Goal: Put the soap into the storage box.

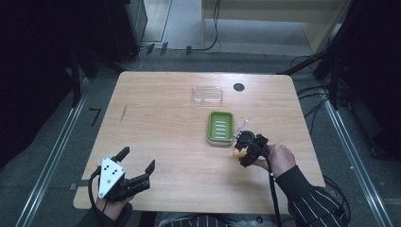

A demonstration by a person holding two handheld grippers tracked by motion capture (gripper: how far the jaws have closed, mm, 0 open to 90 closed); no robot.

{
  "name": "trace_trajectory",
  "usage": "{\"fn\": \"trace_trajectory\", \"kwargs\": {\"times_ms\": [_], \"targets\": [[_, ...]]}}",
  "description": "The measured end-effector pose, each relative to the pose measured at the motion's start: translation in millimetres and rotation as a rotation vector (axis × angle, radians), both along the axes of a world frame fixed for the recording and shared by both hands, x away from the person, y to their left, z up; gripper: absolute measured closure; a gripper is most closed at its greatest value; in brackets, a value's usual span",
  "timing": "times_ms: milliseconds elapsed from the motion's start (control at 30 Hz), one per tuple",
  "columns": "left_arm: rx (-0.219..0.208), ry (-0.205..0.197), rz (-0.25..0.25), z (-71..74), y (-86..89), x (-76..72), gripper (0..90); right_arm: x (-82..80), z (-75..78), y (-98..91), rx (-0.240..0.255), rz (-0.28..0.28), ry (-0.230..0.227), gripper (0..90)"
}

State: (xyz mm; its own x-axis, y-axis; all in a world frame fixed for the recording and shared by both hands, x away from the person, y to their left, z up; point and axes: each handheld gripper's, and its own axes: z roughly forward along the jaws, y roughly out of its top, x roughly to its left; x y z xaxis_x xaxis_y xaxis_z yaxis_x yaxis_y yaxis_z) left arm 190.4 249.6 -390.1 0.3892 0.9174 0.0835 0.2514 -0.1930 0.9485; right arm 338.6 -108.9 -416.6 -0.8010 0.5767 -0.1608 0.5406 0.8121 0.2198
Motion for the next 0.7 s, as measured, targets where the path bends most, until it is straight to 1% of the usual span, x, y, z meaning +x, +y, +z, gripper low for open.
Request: {"fn": "trace_trajectory", "kwargs": {"times_ms": [33, 100, 200, 233, 267, 400, 500, 567, 633, 667, 700], "targets": [[0.0, 0.0, -0.001, 0.1, 0.2, 0.0, 13.7, 1.7, 2.4, 0.1, 0.003, -0.001, -0.007, 39.8], [-0.002, 0.0, 0.002, 0.0, 0.3, 0.1, 13.7, 2.4, 3.6, 0.3, 0.006, -0.005, -0.006, 39.7], [0.0, 0.0, 0.0, 0.0, 0.3, 0.0, 13.7, 5.7, 6.7, 0.2, 0.012, 0.002, -0.016, 39.7], [0.0, 0.0, -0.001, 0.0, 0.4, 0.0, 13.7, 5.7, 7.8, 1.0, 0.013, -0.01, -0.018, 39.7], [-0.001, 0.001, 0.0, 0.1, 0.5, -0.1, 13.7, 7.2, 9.1, 2.1, 0.016, -0.007, -0.022, 39.8], [-0.002, 0.0, -0.001, 0.0, 0.4, -0.1, 13.7, 9.1, 10.5, 4.2, 0.018, 0.001, -0.025, 39.7], [-0.002, 0.0, 0.001, 0.0, 0.4, 0.0, 13.7, 10.6, 12.4, 6.5, 0.018, -0.006, -0.029, 39.7], [-0.003, 0.001, 0.002, 0.0, 0.4, 0.0, 13.7, 13.9, 13.8, 7.9, 0.02, 0.002, -0.033, 39.7], [-0.003, 0.001, 0.002, 0.0, 0.4, 0.0, 13.7, 14.4, 14.4, 8.7, 0.02, -0.005, -0.031, 39.7], [-0.003, 0.001, 0.001, 0.0, 0.4, 0.0, 13.7, 17.1, 14.9, 9.1, 0.017, 0.004, -0.032, 39.8], [-0.002, 0.001, 0.001, 0.0, 0.4, 0.1, 13.7, 17.9, 15.1, 9.9, 0.019, -0.002, -0.031, 39.7]]}}
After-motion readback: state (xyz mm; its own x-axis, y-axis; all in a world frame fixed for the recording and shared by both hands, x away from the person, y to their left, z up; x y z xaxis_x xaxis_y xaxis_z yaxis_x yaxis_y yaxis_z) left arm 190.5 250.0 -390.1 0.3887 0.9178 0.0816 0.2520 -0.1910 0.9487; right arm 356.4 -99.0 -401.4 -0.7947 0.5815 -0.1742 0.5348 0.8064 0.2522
